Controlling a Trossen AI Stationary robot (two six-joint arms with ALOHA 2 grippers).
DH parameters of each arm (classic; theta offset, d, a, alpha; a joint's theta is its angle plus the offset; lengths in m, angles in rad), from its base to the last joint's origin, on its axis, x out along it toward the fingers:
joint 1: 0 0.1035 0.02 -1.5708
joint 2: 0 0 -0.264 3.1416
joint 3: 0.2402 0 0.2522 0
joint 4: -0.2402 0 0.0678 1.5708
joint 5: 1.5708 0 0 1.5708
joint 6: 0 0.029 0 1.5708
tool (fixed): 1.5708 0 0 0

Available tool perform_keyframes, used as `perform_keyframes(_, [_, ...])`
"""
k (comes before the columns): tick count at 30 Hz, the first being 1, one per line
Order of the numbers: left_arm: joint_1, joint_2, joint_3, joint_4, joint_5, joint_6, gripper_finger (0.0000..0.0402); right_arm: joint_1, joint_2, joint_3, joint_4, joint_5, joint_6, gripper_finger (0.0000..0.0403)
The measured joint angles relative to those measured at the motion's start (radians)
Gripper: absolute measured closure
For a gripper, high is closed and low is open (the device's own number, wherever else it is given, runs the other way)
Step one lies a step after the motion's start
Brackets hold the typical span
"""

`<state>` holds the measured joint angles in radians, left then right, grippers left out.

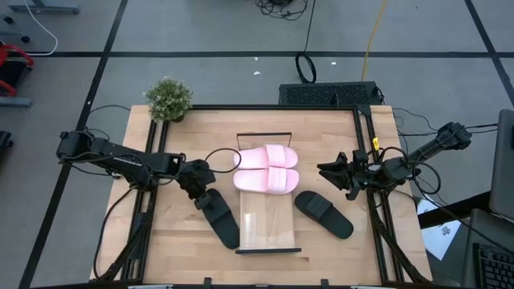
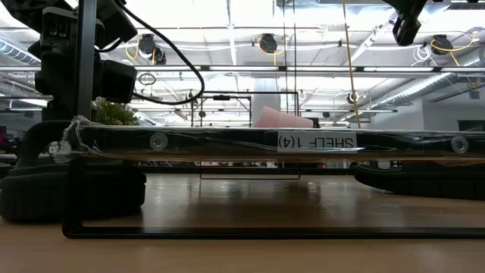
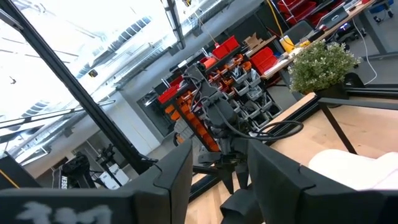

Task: Pick and place slides into the shelf
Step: Put the left black slide on the shelf

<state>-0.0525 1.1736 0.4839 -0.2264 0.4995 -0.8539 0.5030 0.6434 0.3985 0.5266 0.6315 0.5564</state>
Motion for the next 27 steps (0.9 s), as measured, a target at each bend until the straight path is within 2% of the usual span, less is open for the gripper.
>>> perform_keyframes(9, [0.000,0.028,0.000,0.021,0.045,0.014,0.0231,0.000,0.000,0.000,0.000,0.000,0.000,0.0261])
perform_keyframes(20, [0.002,0.208,-0.001,0.214,0.159,0.022,0.0231,0.000,0.002,0.000,0.000,0.000,0.007,0.0261])
perform_keyframes(27, [0.002,0.222,-0.001,0.274,0.162,0.021,0.0237,0.000,0.003,0.000,0.000,0.000,0.010,0.0261])
